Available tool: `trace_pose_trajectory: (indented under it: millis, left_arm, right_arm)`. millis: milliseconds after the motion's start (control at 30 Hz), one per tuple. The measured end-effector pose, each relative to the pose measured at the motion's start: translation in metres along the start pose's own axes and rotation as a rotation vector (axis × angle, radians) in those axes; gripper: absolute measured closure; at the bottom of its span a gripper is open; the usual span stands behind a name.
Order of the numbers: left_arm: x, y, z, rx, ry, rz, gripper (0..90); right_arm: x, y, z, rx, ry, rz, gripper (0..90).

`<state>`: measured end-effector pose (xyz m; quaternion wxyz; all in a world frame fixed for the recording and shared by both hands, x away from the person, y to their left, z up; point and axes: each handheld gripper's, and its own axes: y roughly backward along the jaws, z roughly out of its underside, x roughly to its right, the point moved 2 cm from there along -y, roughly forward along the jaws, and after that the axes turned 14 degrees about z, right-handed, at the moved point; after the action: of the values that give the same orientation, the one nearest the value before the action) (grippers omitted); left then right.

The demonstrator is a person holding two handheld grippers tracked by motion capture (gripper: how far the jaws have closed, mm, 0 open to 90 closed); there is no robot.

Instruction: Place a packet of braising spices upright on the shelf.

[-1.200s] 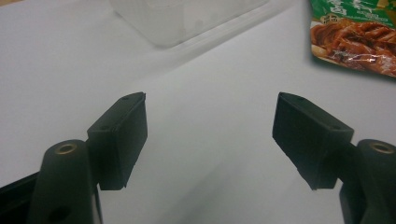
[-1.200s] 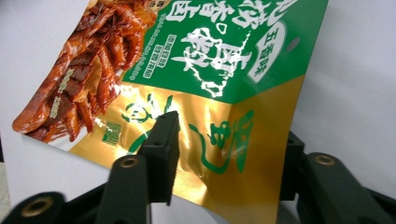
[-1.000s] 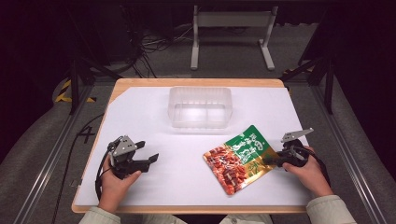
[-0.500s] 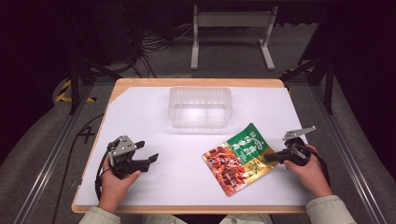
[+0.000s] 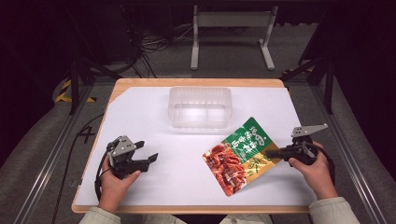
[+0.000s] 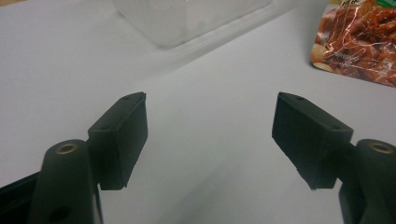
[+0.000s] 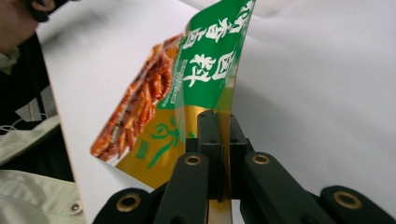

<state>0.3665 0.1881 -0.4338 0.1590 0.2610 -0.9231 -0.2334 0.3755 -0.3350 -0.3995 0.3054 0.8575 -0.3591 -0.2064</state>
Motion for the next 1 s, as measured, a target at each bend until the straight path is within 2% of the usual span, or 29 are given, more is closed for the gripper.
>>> trace_pose_trajectory:
  millis: [133, 200, 267, 400, 500, 700, 1000]
  left_arm:
    - [-0.002, 0.003, 0.000, 0.016, -0.001, -0.017, 27.6]
    - [-0.005, 0.006, 0.000, 0.031, 0.016, -0.023, 27.6]
    - [-0.007, 0.008, 0.001, 0.035, 0.032, -0.022, 27.6]
    - [-0.008, 0.009, 0.001, 0.041, 0.036, -0.026, 27.6]
    - [-0.007, 0.009, 0.001, 0.038, 0.027, -0.034, 27.6]
    - [-0.009, 0.013, 0.001, 0.059, 0.038, -0.043, 27.6]
    - [-0.010, 0.015, 0.001, 0.059, 0.045, -0.053, 27.7]
  right_arm:
    - [-0.006, 0.009, -0.007, 0.034, -0.004, -0.042, 90.0]
    - [-0.009, 0.011, -0.010, 0.044, -0.005, -0.055, 90.0]
    - [-0.012, 0.014, -0.014, 0.050, 0.000, -0.059, 90.0]
    - [-0.018, 0.017, -0.019, 0.058, 0.009, -0.067, 90.0]
    - [-0.026, 0.022, -0.028, 0.066, 0.029, -0.073, 90.0]
    - [-0.039, 0.031, -0.042, 0.082, 0.062, -0.093, 90.0]
    - [-0.053, 0.041, -0.057, 0.116, 0.096, -0.137, 90.0]
